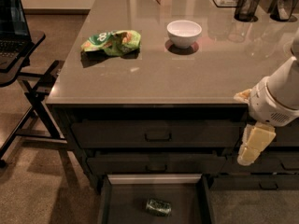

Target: Pick green can from bottom drawer and place on counter

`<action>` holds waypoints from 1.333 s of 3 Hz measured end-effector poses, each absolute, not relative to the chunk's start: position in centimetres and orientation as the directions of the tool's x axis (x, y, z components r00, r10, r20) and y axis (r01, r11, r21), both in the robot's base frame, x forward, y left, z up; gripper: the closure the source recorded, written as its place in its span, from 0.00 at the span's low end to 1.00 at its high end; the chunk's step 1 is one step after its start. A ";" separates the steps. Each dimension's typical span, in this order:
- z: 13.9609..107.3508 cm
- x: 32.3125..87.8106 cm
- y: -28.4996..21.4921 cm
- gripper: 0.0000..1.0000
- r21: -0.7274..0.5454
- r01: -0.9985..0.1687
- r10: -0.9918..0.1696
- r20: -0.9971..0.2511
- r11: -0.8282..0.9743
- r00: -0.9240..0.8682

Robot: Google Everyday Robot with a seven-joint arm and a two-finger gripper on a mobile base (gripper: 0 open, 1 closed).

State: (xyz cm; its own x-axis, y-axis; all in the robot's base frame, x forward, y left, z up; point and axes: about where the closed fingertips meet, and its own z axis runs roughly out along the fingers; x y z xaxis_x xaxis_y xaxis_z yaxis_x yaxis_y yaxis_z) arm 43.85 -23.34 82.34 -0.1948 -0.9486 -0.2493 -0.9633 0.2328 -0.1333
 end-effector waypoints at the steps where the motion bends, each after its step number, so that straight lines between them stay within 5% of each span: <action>1: 79.7 42.2 -23.1 0.00 -0.069 -0.971 -0.944 -0.257 0.230 -0.206; 3: 69.4 37.3 -21.2 0.00 0.086 -0.972 -0.913 -0.333 0.220 -0.236; 4: 65.9 39.2 -19.7 0.00 0.074 -0.968 -0.878 -0.410 0.238 -0.247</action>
Offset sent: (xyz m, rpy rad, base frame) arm -0.0999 0.0169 -0.1653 0.0847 0.3284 -0.0263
